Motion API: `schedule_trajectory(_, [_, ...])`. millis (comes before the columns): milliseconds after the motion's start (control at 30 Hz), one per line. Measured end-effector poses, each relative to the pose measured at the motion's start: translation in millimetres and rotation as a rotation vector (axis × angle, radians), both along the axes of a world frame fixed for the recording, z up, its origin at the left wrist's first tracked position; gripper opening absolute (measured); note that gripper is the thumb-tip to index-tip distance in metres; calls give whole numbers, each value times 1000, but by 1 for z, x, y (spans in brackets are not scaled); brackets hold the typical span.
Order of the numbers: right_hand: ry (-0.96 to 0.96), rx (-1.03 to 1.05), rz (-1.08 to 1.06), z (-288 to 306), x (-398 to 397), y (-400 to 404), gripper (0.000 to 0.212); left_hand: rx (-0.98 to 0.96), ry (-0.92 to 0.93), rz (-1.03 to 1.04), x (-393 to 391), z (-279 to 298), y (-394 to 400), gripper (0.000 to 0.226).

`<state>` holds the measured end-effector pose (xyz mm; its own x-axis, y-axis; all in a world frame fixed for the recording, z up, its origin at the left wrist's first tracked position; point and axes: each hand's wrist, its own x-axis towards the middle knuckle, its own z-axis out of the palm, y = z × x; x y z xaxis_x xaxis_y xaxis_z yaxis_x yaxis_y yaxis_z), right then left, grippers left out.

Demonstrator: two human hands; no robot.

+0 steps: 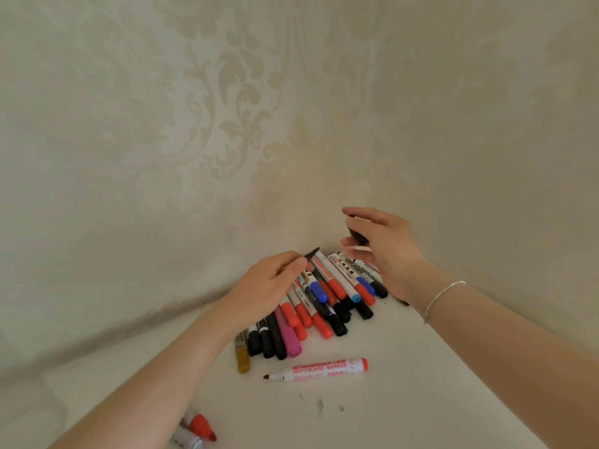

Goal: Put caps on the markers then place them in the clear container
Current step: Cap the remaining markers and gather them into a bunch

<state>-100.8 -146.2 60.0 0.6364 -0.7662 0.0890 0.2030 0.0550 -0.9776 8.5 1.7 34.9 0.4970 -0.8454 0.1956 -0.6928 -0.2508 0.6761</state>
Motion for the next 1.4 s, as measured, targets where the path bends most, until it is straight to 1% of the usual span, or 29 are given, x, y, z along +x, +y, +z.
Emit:
schedule_trajectory(100, [102, -50, 21, -7, 3, -6, 23, -31, -45, 38, 6, -4, -4, 24])
schedule_trajectory(200, [164, -112, 84, -14, 5, -9, 12, -14, -88, 43, 12, -9, -8, 21])
schedule_trajectory(267, [158, -97, 108, -17, 7, -10, 10, -1, -94, 45, 15, -11, -11, 21])
schedule_trajectory(400, [121, -28, 129, -20, 11, -11, 18, -1, -111, 29, 17, -15, -16, 19])
schedule_trajectory(500, [131, -73, 118, -24, 14, -12, 15, 2, -114, 20, 16, -16, -19, 21])
schedule_trajectory(600, [115, -67, 125, -27, 15, -13, 15, 8, -115, 26, 14, -16, -20, 24])
schedule_trajectory(767, [147, -98, 203, -29, 15, -10, 14, 34, -114, 10, 10, -18, -23, 31])
schedule_trajectory(933, [179, -157, 228, -28, 14, -9, 12, 74, -127, 10, 5, -18, -26, 32])
schedule_trajectory(1033, [170, -215, 250, -27, 11, -9, 18, 85, -129, -15, 2, -19, -28, 31])
schedule_trajectory(1100, [188, -268, 262, -26, 10, -8, 22, 81, -90, -34, 0, -20, -30, 30])
schedule_trajectory(1167, [228, -319, 288, -24, 9, -9, 20, 60, -116, -36, -1, -19, -31, 31])
schedule_trajectory(1233, [237, -318, 305, -22, 8, -9, 18, 36, -174, -39, -4, -18, -32, 29])
schedule_trajectory(1300, [233, -272, 259, -19, 7, -11, 19, 27, -187, -56, -5, -17, -32, 28])
schedule_trajectory(1400, [361, -323, 198, -16, 4, -12, 35, 27, -228, -53, -9, -16, -33, 24])
